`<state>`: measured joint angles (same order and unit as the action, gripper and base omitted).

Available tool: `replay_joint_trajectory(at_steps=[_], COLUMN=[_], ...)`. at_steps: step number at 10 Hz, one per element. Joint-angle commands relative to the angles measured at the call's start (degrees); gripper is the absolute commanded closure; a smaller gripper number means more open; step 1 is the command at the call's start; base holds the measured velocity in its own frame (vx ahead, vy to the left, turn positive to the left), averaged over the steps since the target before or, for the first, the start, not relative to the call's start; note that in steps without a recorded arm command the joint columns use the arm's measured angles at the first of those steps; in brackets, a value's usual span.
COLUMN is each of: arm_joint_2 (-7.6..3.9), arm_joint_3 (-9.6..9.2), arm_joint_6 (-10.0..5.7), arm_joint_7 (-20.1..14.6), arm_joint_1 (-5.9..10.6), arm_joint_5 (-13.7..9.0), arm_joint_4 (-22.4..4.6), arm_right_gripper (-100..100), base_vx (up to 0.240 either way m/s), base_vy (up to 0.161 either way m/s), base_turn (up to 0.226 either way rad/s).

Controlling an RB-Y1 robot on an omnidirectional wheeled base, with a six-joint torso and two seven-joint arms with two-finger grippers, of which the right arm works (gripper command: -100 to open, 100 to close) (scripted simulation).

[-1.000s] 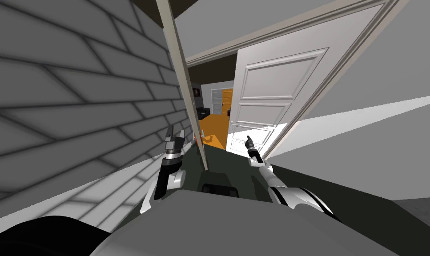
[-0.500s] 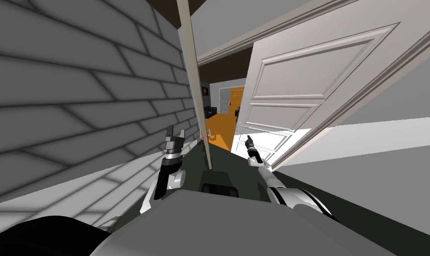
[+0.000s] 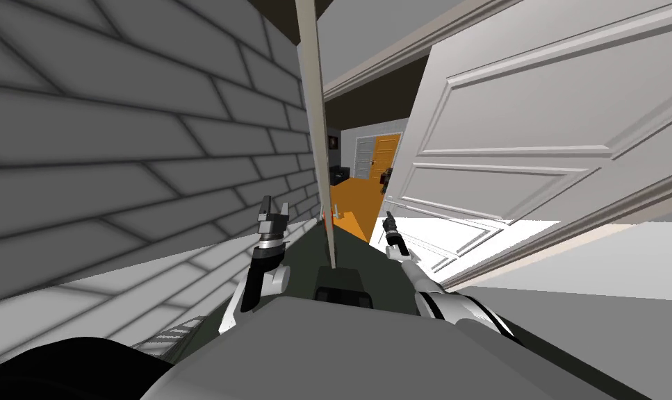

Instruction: Pull the door open

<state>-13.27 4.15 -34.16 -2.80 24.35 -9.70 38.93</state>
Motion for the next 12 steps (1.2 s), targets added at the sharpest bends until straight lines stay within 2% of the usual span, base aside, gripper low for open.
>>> replay_joint_trajectory(at_steps=[1, 3, 7, 10, 12], arm_joint_2=[0.64, 1.39, 2.87, 3.9, 4.58], arm_joint_3=[0.7, 1.45, 2.86, 3.8, 4.4], arm_joint_6=[-0.47, -0.96, -1.78, -2.28, -2.56], arm_joint_7=[1.1, 2.2, 4.1, 5.5, 6.3], arm_joint_1=[-0.13, -0.24, -0.48, -0.66, -0.78], arm_joint_5=[-0.2, -0.4, -0.7, -0.9, -1.0], arm_joint_4=[0.0, 0.0, -0.4, -0.6, -0.9], arm_right_gripper=[-100, -100, -100, -100, -100], base_vx=[0.202, 0.208, 0.202, 0.175, 0.168], base_vy=[-0.001, -0.029, -0.056, -0.06, -0.094], base_turn=[0.268, 0.176, 0.095, -0.005, -0.097])
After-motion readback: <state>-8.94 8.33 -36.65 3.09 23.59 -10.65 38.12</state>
